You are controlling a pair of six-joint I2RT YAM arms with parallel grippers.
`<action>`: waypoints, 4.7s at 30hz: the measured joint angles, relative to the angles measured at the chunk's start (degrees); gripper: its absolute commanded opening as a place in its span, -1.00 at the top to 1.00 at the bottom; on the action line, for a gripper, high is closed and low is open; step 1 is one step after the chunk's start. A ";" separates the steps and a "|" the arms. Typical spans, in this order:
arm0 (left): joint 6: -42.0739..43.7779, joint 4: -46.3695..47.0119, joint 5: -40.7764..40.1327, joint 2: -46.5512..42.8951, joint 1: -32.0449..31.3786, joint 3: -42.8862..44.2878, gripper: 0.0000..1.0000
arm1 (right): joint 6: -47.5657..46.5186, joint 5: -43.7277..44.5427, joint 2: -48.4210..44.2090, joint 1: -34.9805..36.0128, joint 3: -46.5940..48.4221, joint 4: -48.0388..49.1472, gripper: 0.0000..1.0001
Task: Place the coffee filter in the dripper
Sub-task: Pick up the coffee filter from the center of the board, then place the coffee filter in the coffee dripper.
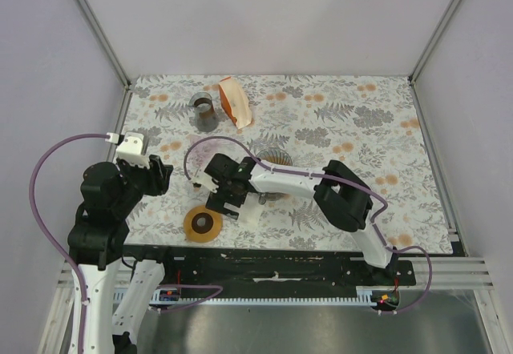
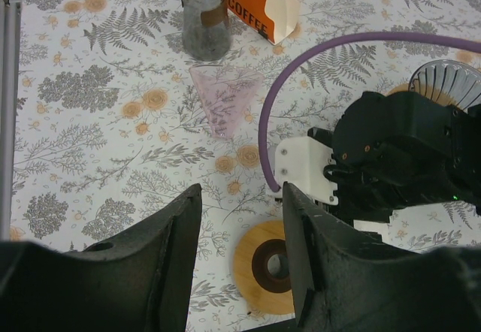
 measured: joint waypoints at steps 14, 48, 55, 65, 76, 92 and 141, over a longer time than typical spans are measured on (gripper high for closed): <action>0.00 0.02 0.00 0.52 0.00 0.35 -0.05 | 0.07 -3.19 4.24 -3.63 4.59 -2.32 -0.25; 0.00 0.00 0.00 0.02 0.07 0.35 -0.05 | 5.42 -1.20 -7.32 7.37 -8.92 2.38 -0.96; 0.00 0.02 0.04 0.02 0.07 0.35 -0.05 | 7.98 1.14 -1.09 7.96 -4.42 0.94 -0.28; 0.02 0.02 0.02 0.22 0.07 0.35 -0.05 | 8.74 -0.28 -1.42 7.43 -4.87 1.70 1.00; 0.48 -0.76 1.51 3.28 0.11 4.37 -0.03 | 9.49 -6.10 -17.44 3.34 -9.75 1.11 1.00; 8.11 8.81 42.03 21.33 -1.09 19.61 -0.20 | 6.78 -19.52 -57.42 -9.18 -13.27 32.24 1.00; 41.83 0.04 42.27 38.80 -37.57 40.44 -0.46 | 28.35 -77.48 -45.03 -23.93 -4.11 58.90 1.00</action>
